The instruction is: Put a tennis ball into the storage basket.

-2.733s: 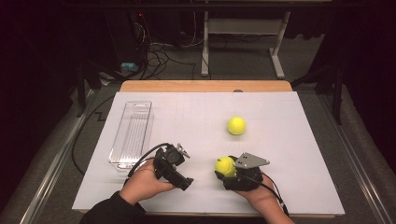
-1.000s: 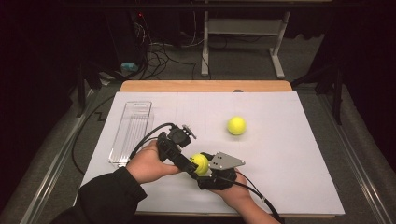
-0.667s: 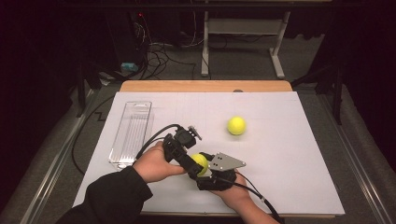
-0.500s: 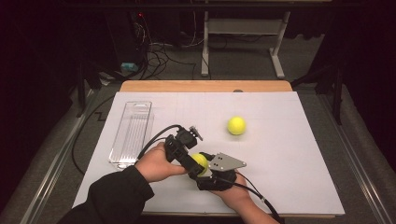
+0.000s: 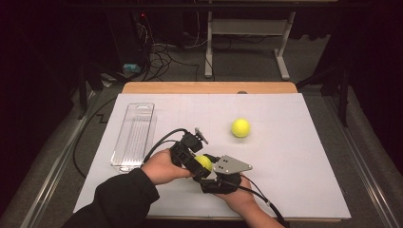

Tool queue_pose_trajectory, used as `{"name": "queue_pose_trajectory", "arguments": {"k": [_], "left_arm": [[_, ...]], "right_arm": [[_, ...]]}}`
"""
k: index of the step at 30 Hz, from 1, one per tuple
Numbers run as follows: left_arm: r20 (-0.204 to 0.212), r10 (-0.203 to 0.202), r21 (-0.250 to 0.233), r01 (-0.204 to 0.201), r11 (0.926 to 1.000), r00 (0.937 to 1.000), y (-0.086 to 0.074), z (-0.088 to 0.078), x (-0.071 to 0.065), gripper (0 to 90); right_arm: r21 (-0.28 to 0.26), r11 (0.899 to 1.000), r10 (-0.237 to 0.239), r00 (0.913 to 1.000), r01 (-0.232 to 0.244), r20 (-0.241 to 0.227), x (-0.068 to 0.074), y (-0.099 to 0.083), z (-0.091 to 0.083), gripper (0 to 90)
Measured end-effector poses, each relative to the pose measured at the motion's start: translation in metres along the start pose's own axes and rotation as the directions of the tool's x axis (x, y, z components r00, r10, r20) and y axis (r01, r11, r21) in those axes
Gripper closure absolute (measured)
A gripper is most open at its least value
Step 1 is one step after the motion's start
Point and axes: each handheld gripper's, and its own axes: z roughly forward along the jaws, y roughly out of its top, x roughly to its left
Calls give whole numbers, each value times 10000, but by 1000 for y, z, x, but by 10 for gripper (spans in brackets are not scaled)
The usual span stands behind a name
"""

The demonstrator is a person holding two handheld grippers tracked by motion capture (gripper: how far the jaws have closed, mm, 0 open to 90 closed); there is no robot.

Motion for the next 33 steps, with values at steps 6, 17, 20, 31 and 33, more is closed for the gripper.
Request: {"name": "queue_pose_trajectory", "arguments": {"k": [6, 17, 20, 31, 33], "left_arm": [[-94, -6, -41, 6, 10000, 10000, 2, 2, 0, 263], [-563, -26, -73, 22, 10000, 9984, 4, -3, -2, 268], [-657, -103, -60, 99, 9999, 9978, 4, -4, 0, 268], [-1291, -345, 234, 378, 9990, 9910, 2, -5, 7, 268], [-1417, -430, 273, 473, 9985, 9890, 1, -7, 9, 267]], "right_arm": [[67, 10000, 17, 10000, -17, 33, -2, -1, 1, 269], [176, 9998, -53, 9994, 47, 338, -5, -3, 3, 21], [230, 9997, -22, 9992, 13, 391, -6, -3, 3, 0], [286, 9996, -92, 9986, 77, 525, -13, -7, -8, 0], [315, 9995, -63, 9982, 44, 599, -14, -8, -10, 0]]}}
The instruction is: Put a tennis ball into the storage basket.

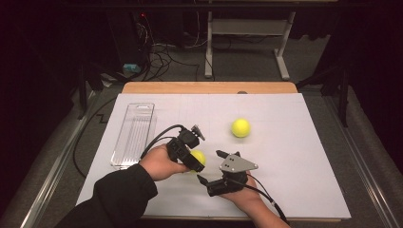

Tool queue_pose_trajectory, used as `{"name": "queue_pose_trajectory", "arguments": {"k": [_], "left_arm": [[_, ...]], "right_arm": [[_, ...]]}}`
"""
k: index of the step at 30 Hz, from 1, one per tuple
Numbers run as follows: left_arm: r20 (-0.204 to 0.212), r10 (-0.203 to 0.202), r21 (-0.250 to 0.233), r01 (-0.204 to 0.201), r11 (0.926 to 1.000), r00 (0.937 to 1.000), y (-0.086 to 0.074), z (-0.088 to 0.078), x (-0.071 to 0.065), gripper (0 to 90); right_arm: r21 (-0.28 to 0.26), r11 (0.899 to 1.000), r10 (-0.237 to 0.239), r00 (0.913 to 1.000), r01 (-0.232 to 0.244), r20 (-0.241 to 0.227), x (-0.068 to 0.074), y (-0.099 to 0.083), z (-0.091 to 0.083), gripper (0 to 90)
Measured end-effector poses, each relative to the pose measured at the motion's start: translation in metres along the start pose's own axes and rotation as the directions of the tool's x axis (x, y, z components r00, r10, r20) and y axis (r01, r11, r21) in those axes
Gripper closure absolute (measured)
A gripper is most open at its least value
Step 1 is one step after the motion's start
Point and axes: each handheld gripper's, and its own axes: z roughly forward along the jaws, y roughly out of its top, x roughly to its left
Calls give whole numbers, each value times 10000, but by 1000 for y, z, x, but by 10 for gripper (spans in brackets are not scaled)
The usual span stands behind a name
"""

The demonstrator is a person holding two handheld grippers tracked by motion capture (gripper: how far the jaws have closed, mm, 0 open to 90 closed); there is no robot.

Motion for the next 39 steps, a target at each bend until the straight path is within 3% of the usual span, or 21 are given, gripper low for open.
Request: {"name": "queue_pose_trajectory", "arguments": {"k": [12, 25, 32, 39], "left_arm": [[-754, -315, 357, 343, 9988, 9967, -7, -15, 16, 267], [-1477, -896, 650, 1000, 9929, 9850, -21, -40, 42, 267], [-1857, -1353, 729, 1510, 9858, 9732, -31, -55, 61, 268], [-2257, -2019, 545, 2193, 9741, 9530, -44, -73, 84, 267]], "right_arm": [[82, 9999, 92, 9972, -98, 742, -24, -8, -25, 0], [305, 9990, 271, 9848, -328, 1715, -54, -28, -56, 0], [253, 9980, 501, 9739, -571, 2212, -68, -38, -77, 0], [180, 9973, 646, 9650, -715, 2543, -77, -46, -93, 0]]}}
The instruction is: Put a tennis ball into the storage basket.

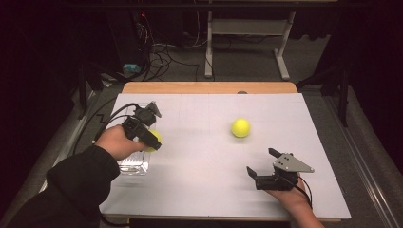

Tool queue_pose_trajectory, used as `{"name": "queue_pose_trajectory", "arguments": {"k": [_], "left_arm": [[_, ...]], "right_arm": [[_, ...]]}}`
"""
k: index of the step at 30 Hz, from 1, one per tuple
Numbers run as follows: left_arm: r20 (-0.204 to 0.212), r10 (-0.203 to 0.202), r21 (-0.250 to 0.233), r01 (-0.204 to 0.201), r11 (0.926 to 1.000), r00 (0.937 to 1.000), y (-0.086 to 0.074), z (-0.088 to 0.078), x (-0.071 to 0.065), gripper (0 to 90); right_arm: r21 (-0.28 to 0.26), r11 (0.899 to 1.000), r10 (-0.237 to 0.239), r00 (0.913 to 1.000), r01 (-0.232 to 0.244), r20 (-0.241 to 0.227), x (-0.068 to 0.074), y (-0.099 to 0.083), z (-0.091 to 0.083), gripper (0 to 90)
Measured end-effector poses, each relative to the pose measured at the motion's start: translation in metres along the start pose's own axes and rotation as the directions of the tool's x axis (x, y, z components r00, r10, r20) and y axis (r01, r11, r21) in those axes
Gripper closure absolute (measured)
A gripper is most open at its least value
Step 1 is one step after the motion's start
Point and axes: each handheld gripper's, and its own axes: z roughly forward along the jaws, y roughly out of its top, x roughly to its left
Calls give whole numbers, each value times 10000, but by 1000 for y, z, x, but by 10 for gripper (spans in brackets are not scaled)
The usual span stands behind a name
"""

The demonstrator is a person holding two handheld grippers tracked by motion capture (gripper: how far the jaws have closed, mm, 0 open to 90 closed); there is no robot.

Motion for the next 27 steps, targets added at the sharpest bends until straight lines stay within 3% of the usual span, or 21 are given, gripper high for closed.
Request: {"name": "queue_pose_trajectory", "arguments": {"k": [9, 18, 27], "left_arm": [[-89, -782, 47, 782, 9969, 9969, -11, -9, 33, 268], [-209, -1528, 144, 1531, 9881, 9880, -22, -8, 61, 267], [-113, -1918, 126, 1919, 9813, 9814, -13, -8, 76, 267]], "right_arm": [[61, 10000, 52, 10000, -52, 60, -6, -6, -7, 0], [-38, 9999, 110, 9999, -110, 63, -7, -8, -9, 0], [-17, 9998, 210, 9998, -210, 50, -8, -8, -9, 0]]}}
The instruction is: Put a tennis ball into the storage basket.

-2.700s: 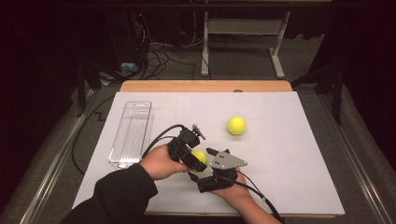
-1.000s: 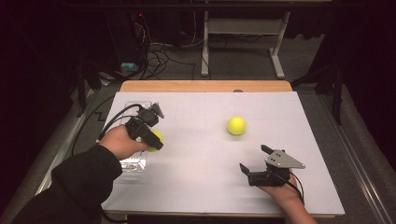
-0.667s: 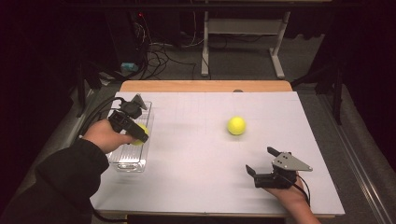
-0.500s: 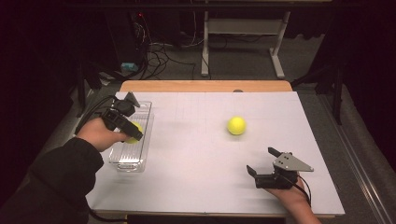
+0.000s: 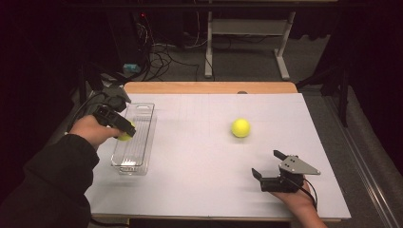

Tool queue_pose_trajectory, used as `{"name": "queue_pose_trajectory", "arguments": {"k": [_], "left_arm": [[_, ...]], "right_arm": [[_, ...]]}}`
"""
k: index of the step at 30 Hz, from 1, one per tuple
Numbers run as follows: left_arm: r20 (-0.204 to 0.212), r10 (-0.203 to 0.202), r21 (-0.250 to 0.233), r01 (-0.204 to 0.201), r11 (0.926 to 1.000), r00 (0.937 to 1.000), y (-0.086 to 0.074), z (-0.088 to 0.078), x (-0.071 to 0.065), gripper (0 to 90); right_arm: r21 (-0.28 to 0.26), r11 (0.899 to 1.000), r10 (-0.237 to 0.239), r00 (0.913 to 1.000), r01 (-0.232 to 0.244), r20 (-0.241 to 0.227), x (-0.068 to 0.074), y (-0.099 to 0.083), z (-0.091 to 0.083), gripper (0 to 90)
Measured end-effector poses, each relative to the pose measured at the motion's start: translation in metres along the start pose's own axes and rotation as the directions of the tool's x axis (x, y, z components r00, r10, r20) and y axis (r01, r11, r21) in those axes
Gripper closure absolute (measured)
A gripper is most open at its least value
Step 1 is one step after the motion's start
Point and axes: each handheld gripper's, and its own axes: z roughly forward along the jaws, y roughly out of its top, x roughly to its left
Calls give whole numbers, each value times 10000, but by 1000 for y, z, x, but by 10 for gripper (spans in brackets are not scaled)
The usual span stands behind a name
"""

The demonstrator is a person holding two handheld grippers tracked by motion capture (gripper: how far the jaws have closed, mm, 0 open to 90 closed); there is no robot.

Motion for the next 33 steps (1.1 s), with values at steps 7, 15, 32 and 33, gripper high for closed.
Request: {"name": "queue_pose_trajectory", "arguments": {"k": [7, 15, 32, 33], "left_arm": [[67, -187, 85, 187, 9998, 9998, 15, 11, 2, 266], [299, -403, 252, 395, 9989, 9987, 31, 24, 8, 265], [234, -620, 428, 609, 9972, 9978, 42, 48, 10, 263], [242, -620, 420, 609, 9973, 9978, 43, 47, 11, 263]], "right_arm": [[-9, 9999, 144, 9999, -144, -59, -1, 0, 0, 0], [-12, 9997, 264, 9995, -264, -153, -2, -1, 1, 0], [-53, 9991, 417, 9989, -418, -231, -3, 0, 1, 0], [-71, 9990, 448, 9988, -449, -217, -3, 0, 1, 0]]}}
